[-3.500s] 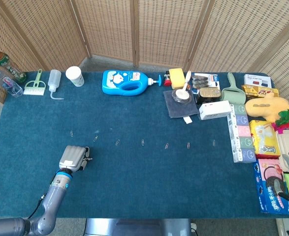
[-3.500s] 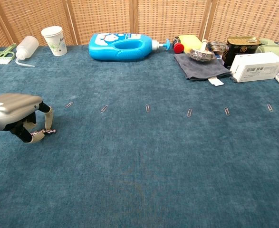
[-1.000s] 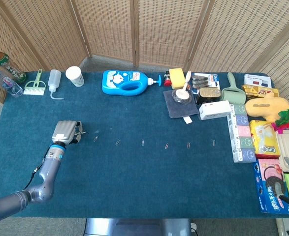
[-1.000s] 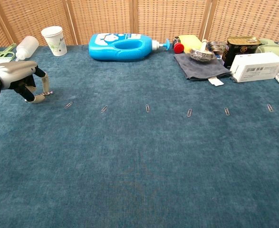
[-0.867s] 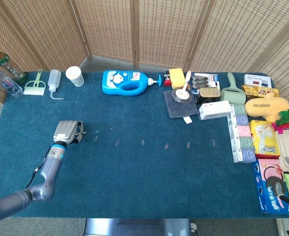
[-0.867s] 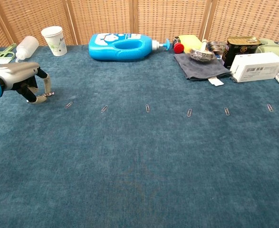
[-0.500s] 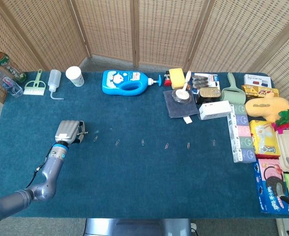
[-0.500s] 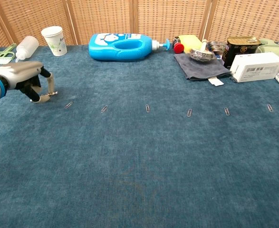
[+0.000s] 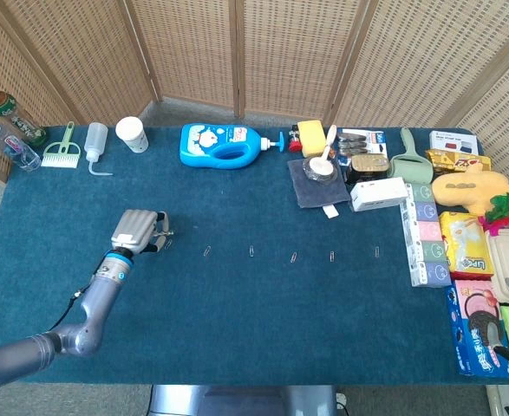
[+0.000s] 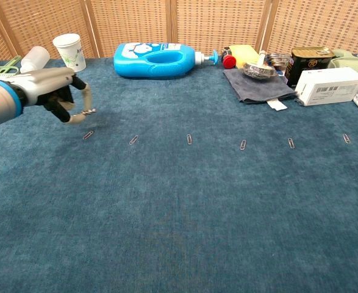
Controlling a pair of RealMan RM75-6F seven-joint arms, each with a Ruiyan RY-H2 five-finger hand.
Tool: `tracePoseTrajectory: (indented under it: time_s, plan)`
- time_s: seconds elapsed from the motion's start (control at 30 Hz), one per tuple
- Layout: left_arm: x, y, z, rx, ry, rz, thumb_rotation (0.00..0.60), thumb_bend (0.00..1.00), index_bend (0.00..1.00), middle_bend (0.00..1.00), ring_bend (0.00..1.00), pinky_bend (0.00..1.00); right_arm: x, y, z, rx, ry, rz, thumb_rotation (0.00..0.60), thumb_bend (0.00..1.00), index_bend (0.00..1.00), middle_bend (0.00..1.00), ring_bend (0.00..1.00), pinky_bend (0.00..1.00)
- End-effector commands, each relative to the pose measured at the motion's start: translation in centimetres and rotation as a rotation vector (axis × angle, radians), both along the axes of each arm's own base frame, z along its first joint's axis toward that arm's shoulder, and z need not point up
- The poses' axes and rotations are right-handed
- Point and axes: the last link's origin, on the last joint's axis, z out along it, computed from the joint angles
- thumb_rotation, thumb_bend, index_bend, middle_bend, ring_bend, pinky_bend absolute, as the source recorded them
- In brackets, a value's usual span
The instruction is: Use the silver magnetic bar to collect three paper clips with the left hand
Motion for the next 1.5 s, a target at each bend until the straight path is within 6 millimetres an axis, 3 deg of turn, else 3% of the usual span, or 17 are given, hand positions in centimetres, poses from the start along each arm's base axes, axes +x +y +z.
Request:
tracePoseTrajectory:
  time_s: [0.03, 0.73, 1.1, 1.5]
  plan:
    - [0.6, 0.1, -0.4, -0.006, -0.003, -0.012, 0.600, 0.39, 0.59, 1.00, 1.00, 1.00, -0.1, 0.2, 0.0, -0.002, 0.001, -0.003, 0.529, 0.51, 0.00, 0.00, 0.00, 0.00]
    - [1.5, 0.0, -2.8, -0.046, 0.038, -0.037, 0.600, 0.39, 0.59, 1.00, 1.00, 1.00, -0.6, 1.2, 0.8, -0.022, -0.014, -0.022, 0.528, 0.51, 0.00, 0.00, 0.00, 0.00]
    - [2.6, 0.2, -2.3, -0.030, 0.030, -0.070, 0.600, 0.39, 0.59, 1.00, 1.00, 1.00, -0.5, 1.3, 0.8, -0.020, -0.021, -0.020, 0.529, 0.51, 0.00, 0.00, 0.00, 0.00]
    - [2.0, 0.1, -3.3, -0.050, 0.018, -0.044, 0.600, 0.39, 0.59, 1.00, 1.00, 1.00, -0.5, 1.3, 0.9, -0.021, -0.022, -0.022, 0.530, 0.51, 0.00, 0.00, 0.00, 0.00]
